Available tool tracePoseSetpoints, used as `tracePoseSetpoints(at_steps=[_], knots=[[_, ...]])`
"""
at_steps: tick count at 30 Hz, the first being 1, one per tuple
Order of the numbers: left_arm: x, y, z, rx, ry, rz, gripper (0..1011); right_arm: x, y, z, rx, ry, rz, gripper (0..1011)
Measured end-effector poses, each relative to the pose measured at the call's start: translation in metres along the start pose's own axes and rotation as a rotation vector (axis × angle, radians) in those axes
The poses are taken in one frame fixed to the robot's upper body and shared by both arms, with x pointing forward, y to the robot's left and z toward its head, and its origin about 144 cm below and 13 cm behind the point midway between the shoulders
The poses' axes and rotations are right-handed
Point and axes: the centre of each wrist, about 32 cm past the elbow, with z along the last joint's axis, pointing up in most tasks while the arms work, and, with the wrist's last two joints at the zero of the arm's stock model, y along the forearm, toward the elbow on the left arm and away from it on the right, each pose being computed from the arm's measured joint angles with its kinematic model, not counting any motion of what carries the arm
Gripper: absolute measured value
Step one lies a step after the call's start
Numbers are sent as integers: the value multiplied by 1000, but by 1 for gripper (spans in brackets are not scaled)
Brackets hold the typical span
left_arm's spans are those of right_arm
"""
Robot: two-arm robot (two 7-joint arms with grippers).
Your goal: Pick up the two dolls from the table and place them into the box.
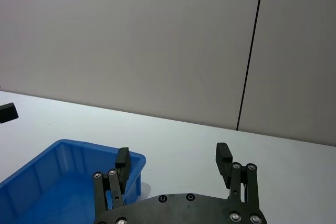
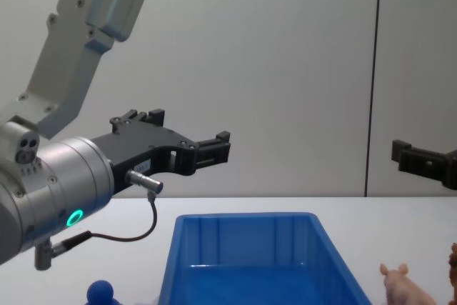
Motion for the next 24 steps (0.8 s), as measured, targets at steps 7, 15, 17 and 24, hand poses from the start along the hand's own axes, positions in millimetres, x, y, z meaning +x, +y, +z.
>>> tracePoseSetpoints(at_steps=[7, 15, 17, 24], knots=[[0, 0, 0, 0, 0, 0, 1002, 0, 0, 0, 0, 0, 0, 1001], [0, 0, 0, 0, 0, 0, 1001, 0, 0, 0, 0, 0, 0, 1001], [0, 0, 0, 0, 0, 0, 1001, 0, 0, 0, 0, 0, 0, 1001], [0, 0, 0, 0, 0, 0, 1001, 0, 0, 0, 0, 0, 0, 1001]])
